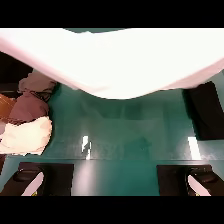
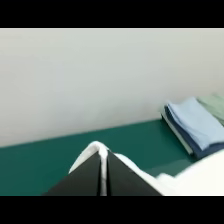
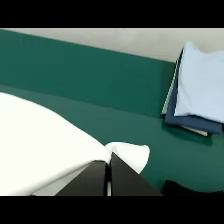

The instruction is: Fold the shirts.

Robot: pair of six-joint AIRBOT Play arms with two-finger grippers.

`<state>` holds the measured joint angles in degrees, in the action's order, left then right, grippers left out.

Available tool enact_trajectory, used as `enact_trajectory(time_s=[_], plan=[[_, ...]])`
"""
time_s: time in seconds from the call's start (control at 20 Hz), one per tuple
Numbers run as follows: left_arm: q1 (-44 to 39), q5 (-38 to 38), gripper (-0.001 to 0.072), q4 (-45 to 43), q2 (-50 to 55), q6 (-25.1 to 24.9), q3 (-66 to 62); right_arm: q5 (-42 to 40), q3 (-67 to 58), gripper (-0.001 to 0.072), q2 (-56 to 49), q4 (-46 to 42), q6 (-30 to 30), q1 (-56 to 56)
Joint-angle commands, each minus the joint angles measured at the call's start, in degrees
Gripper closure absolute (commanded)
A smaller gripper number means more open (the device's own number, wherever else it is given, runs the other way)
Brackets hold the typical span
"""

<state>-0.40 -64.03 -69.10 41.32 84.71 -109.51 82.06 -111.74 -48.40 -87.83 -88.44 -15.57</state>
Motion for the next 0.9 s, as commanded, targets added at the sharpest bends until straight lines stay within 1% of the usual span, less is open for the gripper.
enact_trajectory(time_s=[0.0,0.05,0.15,0.3,0.4,0.55,0.6,0.7,0.75,0.85], plan=[[0.0,0.4,0.0684,-3.1,-1.5,2.5,-8.3,7.3,-9.0,0.0699,-1.9,-3.8,0.0,-0.1],[0.0,0.3,0.0685,-3.1,-1.5,3.1,-8.4,9.6,-10.2,0.0700,-2.7,-4.3,0.0,-0.1],[0.0,-2.7,0.0684,-3.0,-0.5,4.6,-8.3,12.7,-9.4,0.0699,-3.8,-4.3,0.0,-0.1],[0.0,-10.4,0.0684,-2.9,3.5,5.0,-5.3,14.1,-0.4,0.0700,-3.9,-4.3,-1.0,-0.1],[0.0,-13.7,0.0685,-2.9,7.2,4.9,0.6,15.1,6.2,0.0700,-5.6,-4.3,-2.6,-0.1],[0.0,-14.3,0.0684,-2.5,14.0,4.8,14.2,17.5,13.6,0.0699,-12.9,-4.2,-2.6,-0.1],[0.0,-13.3,0.0684,-2.4,17.0,4.0,19.2,17.3,16.0,0.0698,-16.1,-4.2,-2.5,0.0],[0.0,-7.5,0.0683,-2.2,23.2,1.7,27.9,15.3,20.0,0.0698,-22.4,-2.6,-1.4,1.2],[0.0,-3.6,0.0683,-2.1,26.7,1.0,30.5,13.4,21.6,0.0699,-25.9,-1.0,-0.5,2.6],[0.0,3.7,0.0683,-2.1,34.9,-1.5,31.3,9.4,22.5,0.0699,-32.5,2.9,0.0,6.0]])
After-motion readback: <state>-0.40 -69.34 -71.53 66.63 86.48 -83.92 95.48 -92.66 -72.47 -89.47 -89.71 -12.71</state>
